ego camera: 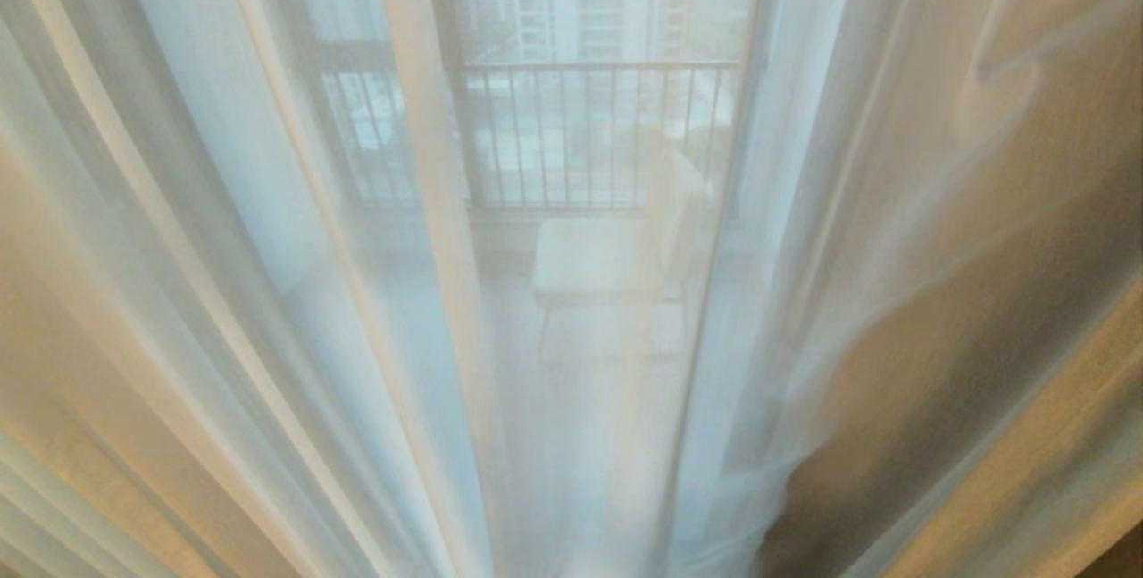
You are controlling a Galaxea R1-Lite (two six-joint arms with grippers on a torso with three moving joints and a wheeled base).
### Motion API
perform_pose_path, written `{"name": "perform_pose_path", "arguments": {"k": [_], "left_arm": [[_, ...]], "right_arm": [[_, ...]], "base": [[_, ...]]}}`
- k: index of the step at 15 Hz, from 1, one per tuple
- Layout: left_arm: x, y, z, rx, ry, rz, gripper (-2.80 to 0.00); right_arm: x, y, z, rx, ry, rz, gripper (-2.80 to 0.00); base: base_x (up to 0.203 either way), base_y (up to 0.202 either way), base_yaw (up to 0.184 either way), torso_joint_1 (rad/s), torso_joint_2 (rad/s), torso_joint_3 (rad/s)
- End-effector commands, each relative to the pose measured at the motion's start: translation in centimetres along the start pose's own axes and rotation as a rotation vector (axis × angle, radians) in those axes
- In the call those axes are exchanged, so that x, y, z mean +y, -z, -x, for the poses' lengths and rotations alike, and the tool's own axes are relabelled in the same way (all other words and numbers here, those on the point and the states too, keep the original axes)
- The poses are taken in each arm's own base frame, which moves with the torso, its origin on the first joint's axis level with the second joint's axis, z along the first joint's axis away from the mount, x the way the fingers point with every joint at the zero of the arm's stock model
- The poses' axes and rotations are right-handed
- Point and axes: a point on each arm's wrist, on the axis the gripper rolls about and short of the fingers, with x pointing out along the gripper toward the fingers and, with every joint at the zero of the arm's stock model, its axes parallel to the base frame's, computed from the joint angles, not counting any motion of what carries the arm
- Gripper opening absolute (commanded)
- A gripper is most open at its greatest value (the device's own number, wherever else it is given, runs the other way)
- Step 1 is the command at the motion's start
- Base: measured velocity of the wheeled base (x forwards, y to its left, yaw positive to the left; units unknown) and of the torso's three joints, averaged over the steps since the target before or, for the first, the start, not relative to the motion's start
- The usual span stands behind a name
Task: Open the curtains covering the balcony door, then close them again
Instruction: Close the outer curtains on both sides
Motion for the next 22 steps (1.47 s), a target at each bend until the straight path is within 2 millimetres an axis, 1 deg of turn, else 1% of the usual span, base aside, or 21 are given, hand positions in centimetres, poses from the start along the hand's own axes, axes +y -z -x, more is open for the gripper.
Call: {"name": "perform_pose_path", "arguments": {"k": [1,5,8,9,13,17,22], "left_arm": [[0.0,0.0,0.0,-0.001,0.0,0.0,-2.8],[0.0,0.0,0.0,-0.001,0.0,0.0,-2.8],[0.0,0.0,0.0,-0.001,0.0,0.0,-2.8],[0.0,0.0,0.0,-0.001,0.0,0.0,-2.8],[0.0,0.0,0.0,-0.001,0.0,0.0,-2.8],[0.0,0.0,0.0,-0.001,0.0,0.0,-2.8],[0.0,0.0,0.0,-0.001,0.0,0.0,-2.8]], "right_arm": [[1.4,-0.9,1.0,-0.026,-0.09,-0.012,-2.8],[2.9,-0.9,0.9,-0.029,-0.214,-0.051,-2.8],[3.3,-0.2,0.4,-0.013,-0.261,-0.041,-2.8],[3.7,0.1,0.1,-0.007,-0.298,-0.055,-2.8],[5.4,1.9,-1.6,0.024,-0.422,-0.061,-2.8],[6.4,3.7,-3.2,0.057,-0.473,-0.064,-2.8],[8.5,5.7,-4.9,0.09,-0.544,-0.075,-2.8]], "base": [[0.0,0.0,0.0,0.0,0.0,0.0],[0.0,0.0,0.0,0.0,0.0,0.0],[0.0,0.0,0.0,0.0,0.0,0.0],[0.0,0.0,0.0,0.0,0.0,0.0],[0.0,0.0,0.0,0.0,0.0,0.0],[0.0,0.0,0.0,0.0,0.0,0.0],[0.0,0.0,0.0,0.0,0.0,0.0]]}}
